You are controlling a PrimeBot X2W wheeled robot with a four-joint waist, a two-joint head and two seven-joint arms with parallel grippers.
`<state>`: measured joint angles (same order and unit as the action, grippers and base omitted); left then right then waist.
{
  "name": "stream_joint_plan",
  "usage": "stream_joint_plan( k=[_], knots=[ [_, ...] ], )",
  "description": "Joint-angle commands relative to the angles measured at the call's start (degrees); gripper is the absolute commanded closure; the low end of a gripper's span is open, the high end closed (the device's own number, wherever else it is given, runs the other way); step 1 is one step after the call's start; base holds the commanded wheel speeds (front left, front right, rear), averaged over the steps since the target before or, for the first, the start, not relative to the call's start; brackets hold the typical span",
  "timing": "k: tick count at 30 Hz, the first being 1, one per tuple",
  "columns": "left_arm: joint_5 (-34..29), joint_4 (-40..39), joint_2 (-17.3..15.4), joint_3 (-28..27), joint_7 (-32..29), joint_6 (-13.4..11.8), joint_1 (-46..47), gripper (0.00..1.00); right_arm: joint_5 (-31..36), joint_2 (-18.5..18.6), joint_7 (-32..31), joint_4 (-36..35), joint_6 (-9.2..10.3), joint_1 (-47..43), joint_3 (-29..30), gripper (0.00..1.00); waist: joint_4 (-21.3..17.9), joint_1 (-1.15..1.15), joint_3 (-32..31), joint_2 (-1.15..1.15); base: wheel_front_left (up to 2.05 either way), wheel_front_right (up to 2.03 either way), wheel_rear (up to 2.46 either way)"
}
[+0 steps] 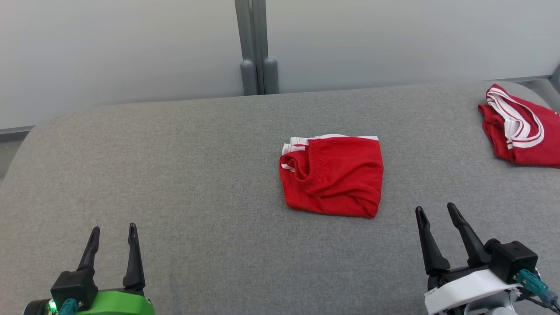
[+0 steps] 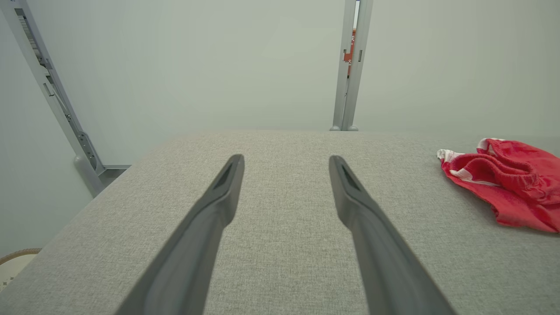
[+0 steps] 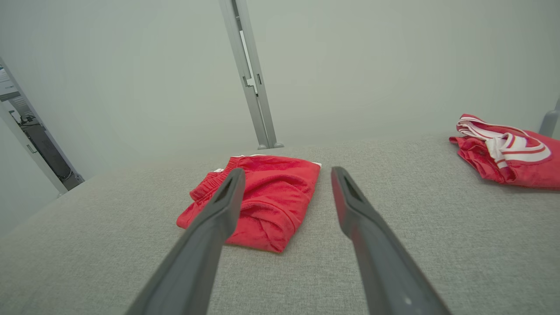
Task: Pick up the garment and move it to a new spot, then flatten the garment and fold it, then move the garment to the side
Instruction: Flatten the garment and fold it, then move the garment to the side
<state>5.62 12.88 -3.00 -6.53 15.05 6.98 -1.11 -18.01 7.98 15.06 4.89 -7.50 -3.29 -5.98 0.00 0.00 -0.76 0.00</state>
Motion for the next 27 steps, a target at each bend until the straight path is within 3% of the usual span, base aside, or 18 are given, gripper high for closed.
stream_joint_plan(
  k=[1, 22, 27],
  knots=[
    [-0.6, -0.1, -0.3, -0.2, 0.1, 0.1, -0.6, 0.0, 0.1, -0.1, 0.1, 0.2, 0.03, -0.6, -0.1, 0.0, 0.1, 0.0, -0.1, 0.0, 0.0, 0.0, 0.0],
    [-0.7, -0.4, -0.1, -0.7, 0.1, 0.3, -0.8, 0.0, 0.3, -0.8, 0.1, 1.9, 0.03, -0.4, -0.2, 0.0, 0.0, 0.0, -0.1, 0.0, 0.0, 0.0, 0.0],
    [-0.6, -0.3, -0.1, -0.5, 0.1, 0.3, -0.4, 0.0, 1.1, 0.5, 0.1, 2.9, 0.04, 2.9, -1.4, 0.0, 0.3, 0.0, 0.2, 0.0, 0.0, 0.0, 0.0]
  ],
)
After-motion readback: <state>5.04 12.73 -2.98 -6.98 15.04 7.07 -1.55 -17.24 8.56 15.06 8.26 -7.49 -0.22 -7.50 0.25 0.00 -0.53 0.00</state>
